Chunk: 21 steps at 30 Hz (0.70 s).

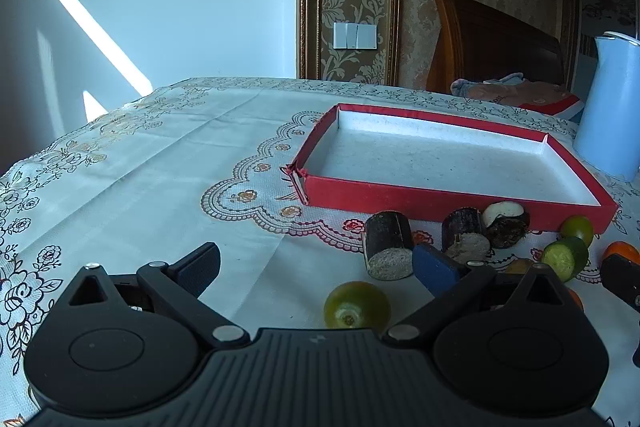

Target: Organize fruits

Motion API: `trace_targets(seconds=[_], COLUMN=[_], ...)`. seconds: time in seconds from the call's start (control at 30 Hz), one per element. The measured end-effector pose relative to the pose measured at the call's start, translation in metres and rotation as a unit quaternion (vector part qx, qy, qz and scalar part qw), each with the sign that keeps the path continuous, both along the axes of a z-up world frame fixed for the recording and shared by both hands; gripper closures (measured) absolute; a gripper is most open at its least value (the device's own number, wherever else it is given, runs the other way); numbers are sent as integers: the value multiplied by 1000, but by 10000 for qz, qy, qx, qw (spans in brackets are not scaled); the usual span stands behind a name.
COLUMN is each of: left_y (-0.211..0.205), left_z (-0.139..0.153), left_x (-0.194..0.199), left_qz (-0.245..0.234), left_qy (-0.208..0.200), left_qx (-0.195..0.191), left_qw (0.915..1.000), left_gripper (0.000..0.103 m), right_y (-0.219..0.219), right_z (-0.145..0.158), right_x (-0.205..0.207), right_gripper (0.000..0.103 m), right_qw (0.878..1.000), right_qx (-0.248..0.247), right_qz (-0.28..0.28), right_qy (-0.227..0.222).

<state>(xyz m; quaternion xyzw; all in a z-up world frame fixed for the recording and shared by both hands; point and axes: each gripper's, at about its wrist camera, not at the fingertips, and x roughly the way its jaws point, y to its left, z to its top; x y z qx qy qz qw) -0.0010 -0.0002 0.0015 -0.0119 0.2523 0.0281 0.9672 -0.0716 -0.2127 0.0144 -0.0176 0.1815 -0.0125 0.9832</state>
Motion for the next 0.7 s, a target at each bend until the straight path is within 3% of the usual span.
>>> trace_targets(seconds=[0.7], left_y=[1], left_z=[-1], left_x=[0], left_qz=[111], left_qy=[16], left_qx=[-18], left_qw=[9999], left_gripper=[0], right_y=[0], right_z=[-1], right_x=[-1], right_gripper=[0], right_qw=[10000], right_qx=[29], right_qz=[36], right_qy=[-22])
